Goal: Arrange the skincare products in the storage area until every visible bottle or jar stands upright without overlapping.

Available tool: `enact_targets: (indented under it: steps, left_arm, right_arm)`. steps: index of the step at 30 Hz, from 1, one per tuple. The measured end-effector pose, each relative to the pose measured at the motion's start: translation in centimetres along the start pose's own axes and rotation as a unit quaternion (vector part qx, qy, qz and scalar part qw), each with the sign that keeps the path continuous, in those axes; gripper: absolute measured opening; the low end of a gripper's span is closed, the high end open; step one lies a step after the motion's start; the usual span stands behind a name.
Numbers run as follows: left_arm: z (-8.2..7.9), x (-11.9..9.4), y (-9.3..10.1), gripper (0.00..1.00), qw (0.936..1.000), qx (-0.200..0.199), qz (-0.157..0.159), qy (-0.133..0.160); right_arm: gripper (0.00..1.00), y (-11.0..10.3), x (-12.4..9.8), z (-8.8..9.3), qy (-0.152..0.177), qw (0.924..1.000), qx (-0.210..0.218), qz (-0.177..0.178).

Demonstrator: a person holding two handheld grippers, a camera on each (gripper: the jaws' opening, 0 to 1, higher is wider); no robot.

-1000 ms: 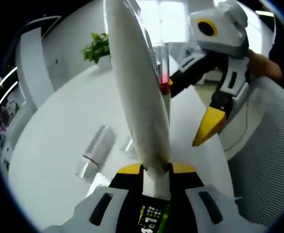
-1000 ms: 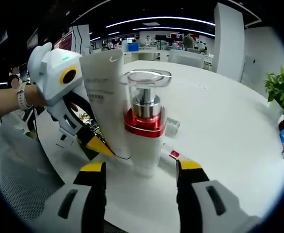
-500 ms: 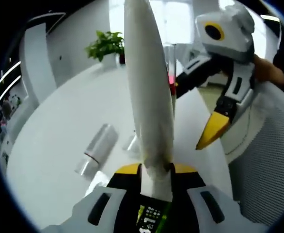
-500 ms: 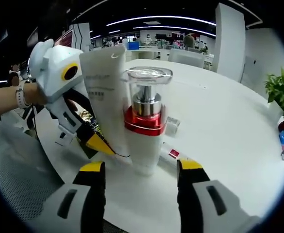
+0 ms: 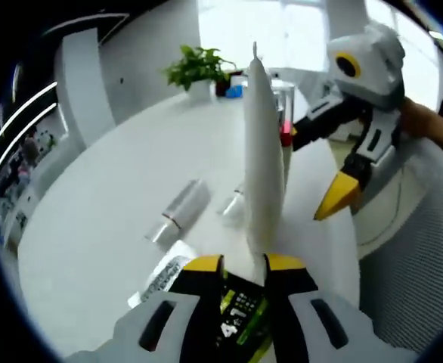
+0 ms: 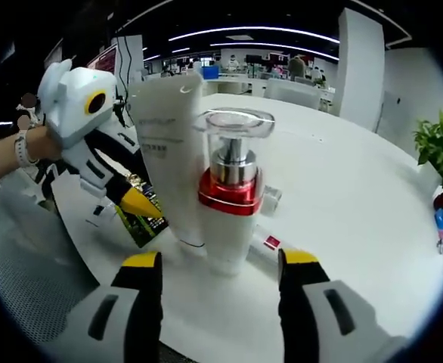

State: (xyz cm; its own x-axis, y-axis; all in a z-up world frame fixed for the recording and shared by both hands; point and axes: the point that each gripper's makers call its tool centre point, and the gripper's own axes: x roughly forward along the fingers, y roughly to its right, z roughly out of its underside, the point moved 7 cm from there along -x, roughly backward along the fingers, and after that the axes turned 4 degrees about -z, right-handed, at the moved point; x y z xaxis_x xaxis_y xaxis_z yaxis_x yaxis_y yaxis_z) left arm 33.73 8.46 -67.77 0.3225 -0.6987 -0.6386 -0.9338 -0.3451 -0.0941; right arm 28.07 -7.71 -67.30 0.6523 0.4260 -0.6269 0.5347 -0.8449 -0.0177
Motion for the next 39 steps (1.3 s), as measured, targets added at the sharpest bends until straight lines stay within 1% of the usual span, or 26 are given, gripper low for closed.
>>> enact_targets:
  steps: [2,6,7,10,15,16,19,21,22,24,27,30,32,34,36,39]
  left_arm:
    - [0.2,-0.6,0.0,0.23,1.0000,-0.004,-0.007,0.001]
    - [0.6,-1.9,-0.2,0.27,0.9991,-0.025,-0.035,0.002]
    - [0.7,-2.3,-0.2,0.28,0.9985,-0.036,-0.041,0.004]
    - [0.8,-3.2,-0.2,0.29,0.9977,-0.045,-0.049,0.016]
    - [0.9,-4.9,-0.5,0.37,0.9954,-0.059,-0.073,0.022]
    - [0.8,-5.3,-0.6,0.39,0.9941,-0.066,-0.081,0.028]
    - [0.8,-6.1,-0.7,0.44,0.9914,-0.084,-0.093,0.039]
    - [0.9,-6.7,-0.7,0.48,0.9896,-0.095,-0.097,0.046]
    - [0.9,-7.0,-0.7,0.50,0.9882,-0.103,-0.099,0.054]
    - [1.1,-7.3,-0.7,0.54,0.9869,-0.114,-0.101,0.054]
    - [1.5,-7.9,-0.9,0.61,0.9841,-0.117,-0.124,0.051]
    - [1.5,-8.8,-0.8,0.66,0.9798,-0.131,-0.138,0.061]
    - [1.5,-9.3,-0.5,0.69,0.9796,-0.129,-0.140,0.064]
    - [1.5,-9.8,-0.4,0.74,0.9780,-0.128,-0.152,0.063]
    - [1.5,-10.5,-0.5,0.78,0.9744,-0.129,-0.170,0.070]
    - [1.5,-11.2,-0.5,0.82,0.9685,-0.144,-0.186,0.083]
  right_arm:
    - [0.64,0.0,0.0,0.0,-0.001,1.0000,-0.001,0.001]
    - [0.68,0.0,0.0,-0.2,0.005,1.0000,-0.005,0.005]
    - [0.69,0.0,0.0,-0.2,0.006,1.0000,-0.005,0.005]
    - [0.71,0.0,0.0,-0.2,0.006,0.9999,-0.008,0.008]
    - [0.73,-0.1,0.0,-0.5,0.011,0.9998,-0.014,0.010]
    - [0.73,-0.1,0.0,-0.4,0.010,0.9998,-0.015,0.011]
    - [0.75,0.0,-0.1,-0.5,0.011,0.9997,-0.016,0.014]
    - [0.75,-0.1,-0.1,-0.7,0.019,0.9996,-0.018,0.015]
    - [0.76,-0.2,-0.2,-0.8,0.023,0.9995,-0.019,0.014]
    - [0.76,-0.3,-0.2,-0.9,0.027,0.9994,-0.020,0.012]
    - [0.76,-0.4,-0.2,-1.0,0.027,0.9991,-0.030,0.015]
    - [0.77,-0.3,-0.3,-1.1,0.032,0.9987,-0.035,0.019]
    - [0.77,-0.3,-0.3,-1.1,0.034,0.9986,-0.034,0.021]
    - [0.79,-0.2,-0.3,-1.1,0.031,0.9987,-0.033,0.023]
    - [0.79,-0.4,-0.4,-1.2,0.033,0.9983,-0.040,0.026]
    - [0.83,-0.6,-0.5,-1.5,0.041,0.9977,-0.048,0.025]
